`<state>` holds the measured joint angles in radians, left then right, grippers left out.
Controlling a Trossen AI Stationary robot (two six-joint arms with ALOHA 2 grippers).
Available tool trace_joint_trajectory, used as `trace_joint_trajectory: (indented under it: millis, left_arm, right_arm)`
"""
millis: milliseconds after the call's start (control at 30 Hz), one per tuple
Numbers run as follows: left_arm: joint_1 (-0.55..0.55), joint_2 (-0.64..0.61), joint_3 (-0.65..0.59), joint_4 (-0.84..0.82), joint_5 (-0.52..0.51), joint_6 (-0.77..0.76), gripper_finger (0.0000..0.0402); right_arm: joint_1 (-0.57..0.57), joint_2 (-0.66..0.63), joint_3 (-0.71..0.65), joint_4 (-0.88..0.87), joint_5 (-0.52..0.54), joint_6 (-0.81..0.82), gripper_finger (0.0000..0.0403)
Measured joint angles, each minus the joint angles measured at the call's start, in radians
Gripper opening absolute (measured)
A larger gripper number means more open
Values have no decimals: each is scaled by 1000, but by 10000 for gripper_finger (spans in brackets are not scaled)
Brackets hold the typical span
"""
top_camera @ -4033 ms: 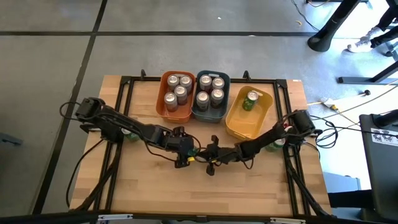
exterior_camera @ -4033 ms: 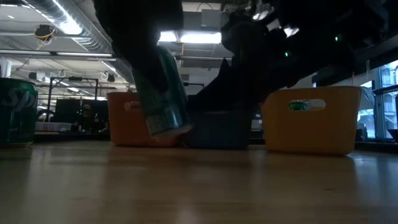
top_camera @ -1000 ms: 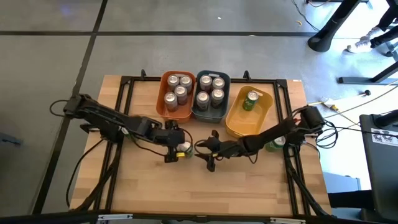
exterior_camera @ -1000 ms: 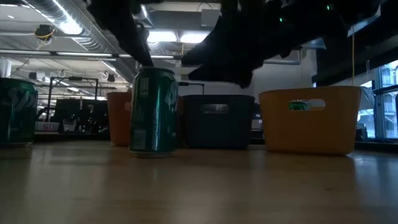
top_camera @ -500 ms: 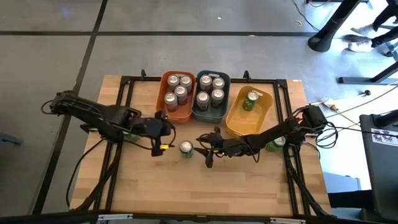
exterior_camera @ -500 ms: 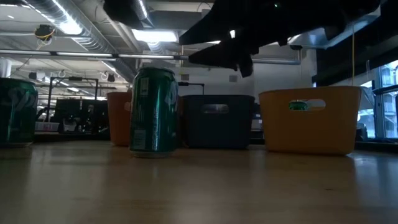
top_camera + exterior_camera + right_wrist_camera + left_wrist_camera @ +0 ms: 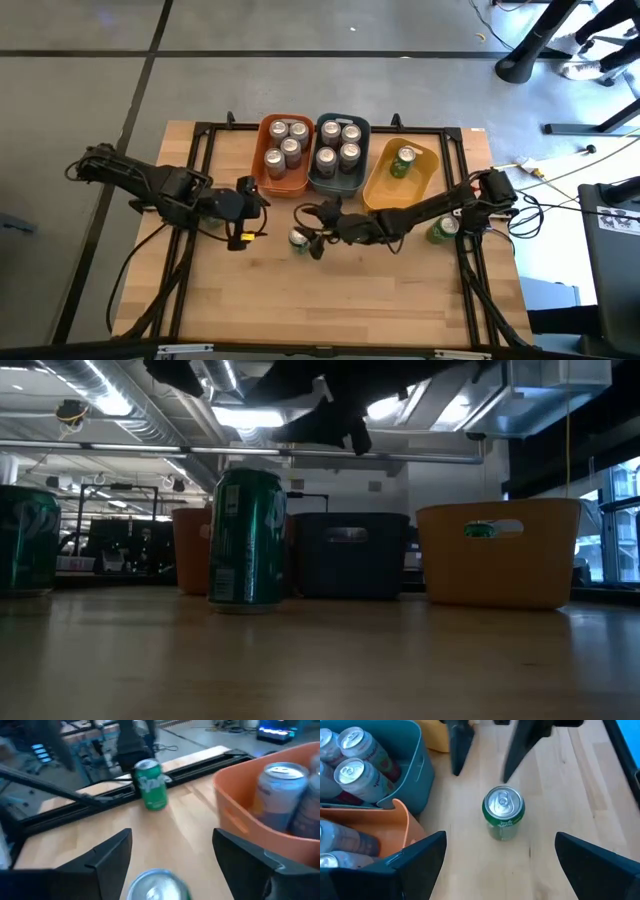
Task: Sort soda cans
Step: Put the top green soda can into the yellow bin
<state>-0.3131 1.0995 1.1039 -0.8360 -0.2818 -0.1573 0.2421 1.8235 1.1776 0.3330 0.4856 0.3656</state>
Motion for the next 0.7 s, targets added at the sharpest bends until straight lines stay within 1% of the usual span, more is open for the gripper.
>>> trace_joint_trajectory:
  millis: [133, 300, 367, 467, 567, 700]
  left_arm:
    - [-4, -11, 0, -6, -3, 38, 361]
    - [-11, -46, -16, -11, -4, 50, 361]
    - [-15, -72, -45, -2, -8, 41, 361]
    - [-15, -123, -109, 18, -12, 4, 361]
    - [-15, -175, -176, 51, -14, -32, 361]
    - [-15, -227, -238, 102, -14, -50, 361]
  right_arm:
    - [-3, 31, 60, -79, 4, 65, 278]
    - [1, 93, 171, -157, 16, 81, 278]
    - [9, 115, 190, -191, -5, 76, 278]
    - [13, 128, 195, -196, -33, -7, 278]
    - [13, 126, 197, -212, -33, -8, 278]
    - [13, 126, 197, -215, -52, 52, 278]
